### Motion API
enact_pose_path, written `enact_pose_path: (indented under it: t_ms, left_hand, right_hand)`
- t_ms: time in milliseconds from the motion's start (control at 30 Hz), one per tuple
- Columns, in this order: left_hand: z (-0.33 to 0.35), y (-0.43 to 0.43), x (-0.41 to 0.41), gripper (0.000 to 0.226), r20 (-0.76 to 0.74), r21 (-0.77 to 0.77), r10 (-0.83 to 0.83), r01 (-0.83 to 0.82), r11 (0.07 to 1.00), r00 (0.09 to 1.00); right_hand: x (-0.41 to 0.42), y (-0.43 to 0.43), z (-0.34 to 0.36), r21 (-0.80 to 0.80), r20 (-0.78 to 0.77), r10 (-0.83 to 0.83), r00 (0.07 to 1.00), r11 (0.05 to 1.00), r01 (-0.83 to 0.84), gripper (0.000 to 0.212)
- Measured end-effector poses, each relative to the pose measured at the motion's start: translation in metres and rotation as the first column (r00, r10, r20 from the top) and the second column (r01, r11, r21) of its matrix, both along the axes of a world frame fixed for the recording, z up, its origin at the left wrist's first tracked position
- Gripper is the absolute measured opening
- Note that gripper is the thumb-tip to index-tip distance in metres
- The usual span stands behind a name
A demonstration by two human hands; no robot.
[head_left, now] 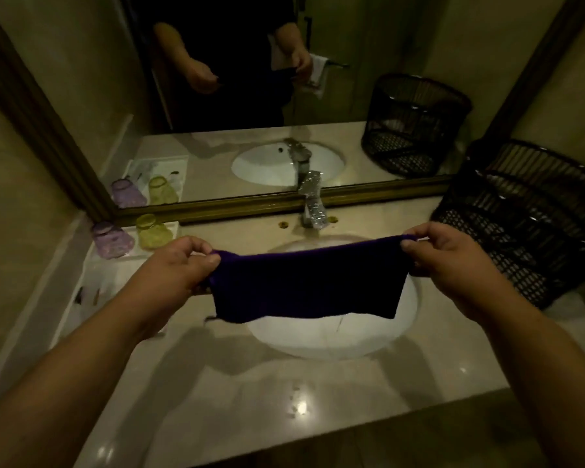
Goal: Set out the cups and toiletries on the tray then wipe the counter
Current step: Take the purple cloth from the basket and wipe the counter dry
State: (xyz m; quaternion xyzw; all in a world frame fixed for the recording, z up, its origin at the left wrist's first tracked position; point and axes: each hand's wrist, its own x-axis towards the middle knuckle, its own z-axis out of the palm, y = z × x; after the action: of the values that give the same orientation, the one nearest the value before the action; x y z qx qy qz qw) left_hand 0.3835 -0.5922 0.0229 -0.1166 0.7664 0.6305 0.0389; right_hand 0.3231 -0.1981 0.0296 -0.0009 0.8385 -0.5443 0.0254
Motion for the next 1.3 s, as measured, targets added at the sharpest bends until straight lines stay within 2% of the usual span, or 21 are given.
enact_pose_path:
  t_ms: [67,133,233,333,400,600,733,833,900,933,1000,1067,1133,1167,1300]
  left_hand:
    - [0.002,0.026,-0.012,0.012,0.008,-0.061,-0.107,0.107,0.992,0.994]
    - [0.004,0.059,-0.027,0.014,-0.011,-0.23,-0.176,0.169,0.959,0.984]
    - [0.009,0.114,-0.055,0.008,-0.093,-0.501,-0.227,0.151,0.852,0.97]
    - [0.016,0.157,-0.077,0.009,-0.186,-0.657,-0.288,0.1,0.747,0.939]
    - [0.017,0.198,-0.1,0.01,-0.227,-0.682,-0.359,0.115,0.722,0.905]
    - [0.035,0.308,-0.172,0.006,-0.229,-0.608,-0.406,0.195,0.77,0.885]
    - [0.046,0.37,-0.217,0.01,-0.255,-0.569,-0.375,0.175,0.804,0.891]
    - [0.051,0.419,-0.248,0.013,-0.256,-0.514,-0.3,0.133,0.847,0.919]
    - [0.046,0.441,-0.263,0.009,-0.247,-0.547,-0.251,0.079,0.833,0.936]
    - [0.042,0.45,-0.267,0.014,-0.236,-0.601,-0.253,0.064,0.797,0.938]
    - [0.028,0.465,-0.266,0.04,-0.205,-0.744,-0.387,0.114,0.658,0.899]
    - [0.015,0.479,-0.255,0.051,-0.141,-0.864,-0.626,0.214,0.456,0.767]
    - [0.005,0.486,-0.247,0.049,-0.033,-0.93,-0.797,0.273,0.245,0.604]
    - [0.003,0.487,-0.247,0.051,-0.012,-0.938,-0.827,0.279,0.203,0.562]
    - [0.0,0.484,-0.251,0.051,-0.059,-0.941,-0.841,0.251,0.227,0.537]
  right_hand:
    - [0.008,0.032,0.001,0.032,-0.023,-0.067,0.997,0.997,0.068,0.01]
    - [0.018,0.068,0.001,0.082,-0.029,-0.144,0.989,0.986,0.146,0.011]
    - [0.034,0.118,0.002,0.079,0.008,-0.275,0.961,0.959,0.274,0.009]
    - [0.044,0.153,0.007,0.072,-0.002,-0.348,0.937,0.935,0.348,0.008]
    - [0.05,0.19,0.014,0.103,-0.04,-0.423,0.905,0.899,0.425,0.008]
    - [0.039,0.281,0.023,0.067,-0.082,-0.548,0.833,0.831,0.553,0.005]
    - [0.016,0.328,0.026,-0.007,-0.073,-0.599,0.798,0.8,0.6,0.007]
    - [-0.01,0.356,0.025,-0.008,-0.059,-0.645,0.762,0.763,0.646,0.009]
    - [-0.028,0.361,0.02,0.02,-0.035,-0.688,0.725,0.724,0.689,0.007]
    - [-0.036,0.358,0.016,0.093,-0.045,-0.702,0.711,0.705,0.703,0.005]
    - [-0.046,0.343,0.005,0.367,-0.176,-0.62,0.765,0.68,0.635,0.03]
    - [-0.051,0.322,0.0,0.536,-0.279,-0.398,0.874,0.691,0.486,0.04]
    - [-0.055,0.306,-0.005,0.671,-0.254,-0.198,0.947,0.669,0.32,0.035]
    - [-0.056,0.302,-0.009,0.723,-0.212,-0.144,0.967,0.642,0.254,0.037]
    - [-0.059,0.301,-0.013,0.763,-0.176,-0.146,0.973,0.604,0.229,0.037]
